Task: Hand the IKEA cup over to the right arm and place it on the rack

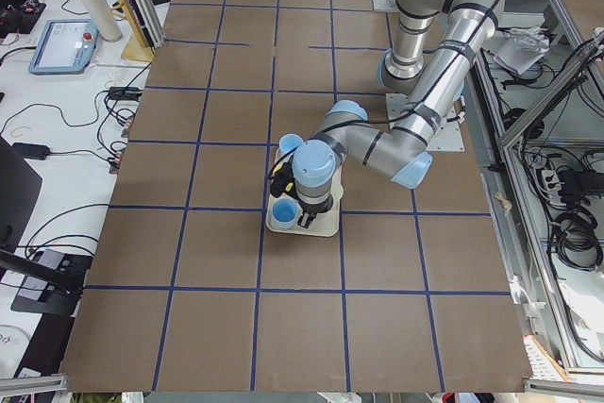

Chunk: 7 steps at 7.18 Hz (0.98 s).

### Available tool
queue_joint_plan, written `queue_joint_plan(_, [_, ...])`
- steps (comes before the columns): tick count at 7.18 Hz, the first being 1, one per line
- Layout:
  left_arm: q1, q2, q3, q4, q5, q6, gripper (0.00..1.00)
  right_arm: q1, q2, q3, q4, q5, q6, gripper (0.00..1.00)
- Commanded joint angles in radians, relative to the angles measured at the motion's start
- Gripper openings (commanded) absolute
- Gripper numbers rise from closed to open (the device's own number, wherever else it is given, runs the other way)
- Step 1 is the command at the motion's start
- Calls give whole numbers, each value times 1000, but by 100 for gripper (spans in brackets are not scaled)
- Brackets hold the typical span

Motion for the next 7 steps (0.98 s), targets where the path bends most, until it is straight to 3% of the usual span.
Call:
queue_joint_plan(1, [-96, 58, 144, -236, -4, -125, 0, -15, 2, -6, -1, 8, -5, 100])
queue_joint_plan(3, [-265, 116, 192, -398, -57, -364, 0, -59, 1, -32, 6, 18, -37, 100])
queue_joint_plan(5, [-479, 135, 172, -456, -243, -591, 0, -142, -1, -46, 80, 167, -49, 100])
queue_joint_plan(7, [-594, 147, 80, -467, -495, -635, 0, -255, -10, -46, 135, 346, -84, 100])
